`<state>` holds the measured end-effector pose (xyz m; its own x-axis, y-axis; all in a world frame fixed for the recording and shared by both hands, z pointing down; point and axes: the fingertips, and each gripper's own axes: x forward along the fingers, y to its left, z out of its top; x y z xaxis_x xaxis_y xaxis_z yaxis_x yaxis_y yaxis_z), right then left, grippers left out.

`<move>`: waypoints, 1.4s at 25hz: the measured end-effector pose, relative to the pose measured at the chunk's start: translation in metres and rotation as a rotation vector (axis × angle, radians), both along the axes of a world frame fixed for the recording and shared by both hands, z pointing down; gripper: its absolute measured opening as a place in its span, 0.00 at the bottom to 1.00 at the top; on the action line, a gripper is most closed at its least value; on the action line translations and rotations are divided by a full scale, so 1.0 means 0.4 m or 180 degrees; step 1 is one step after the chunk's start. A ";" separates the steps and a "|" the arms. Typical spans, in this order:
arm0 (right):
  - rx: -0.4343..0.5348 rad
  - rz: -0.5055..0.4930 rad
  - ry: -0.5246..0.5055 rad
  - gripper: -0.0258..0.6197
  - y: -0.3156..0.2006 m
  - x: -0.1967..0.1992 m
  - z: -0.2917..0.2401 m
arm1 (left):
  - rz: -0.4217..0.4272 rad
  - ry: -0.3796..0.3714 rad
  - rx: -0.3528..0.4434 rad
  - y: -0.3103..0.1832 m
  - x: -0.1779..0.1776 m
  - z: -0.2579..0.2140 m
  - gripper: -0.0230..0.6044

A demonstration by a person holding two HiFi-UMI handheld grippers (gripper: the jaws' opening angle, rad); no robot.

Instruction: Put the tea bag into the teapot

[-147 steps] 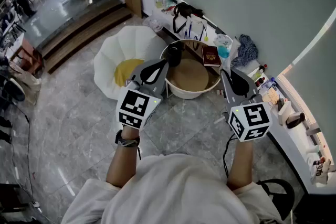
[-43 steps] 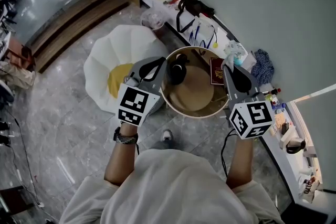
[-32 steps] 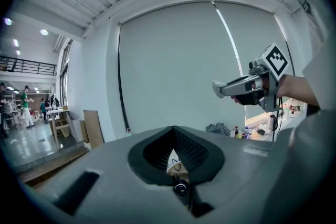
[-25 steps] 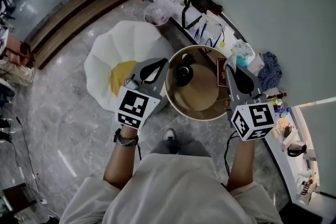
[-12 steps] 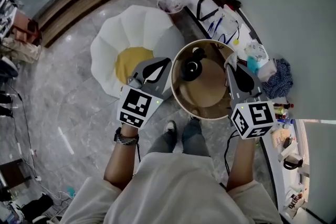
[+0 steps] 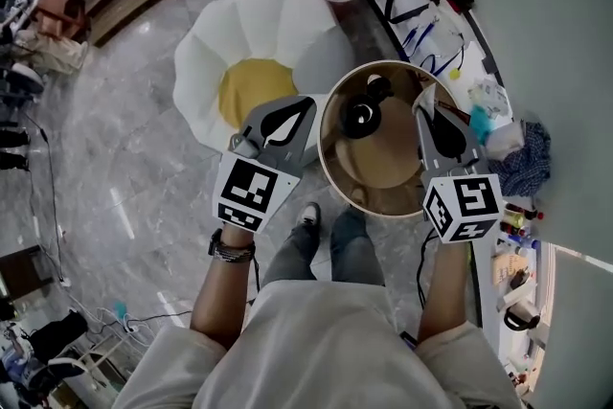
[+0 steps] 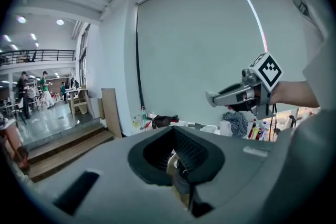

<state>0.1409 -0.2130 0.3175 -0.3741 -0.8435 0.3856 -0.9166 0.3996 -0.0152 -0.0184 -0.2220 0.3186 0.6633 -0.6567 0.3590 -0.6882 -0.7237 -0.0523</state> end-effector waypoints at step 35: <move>-0.1047 -0.0859 -0.0014 0.11 -0.148 -0.078 0.545 | -0.0567 0.0091 -0.0620 -0.100 0.044 0.380 0.05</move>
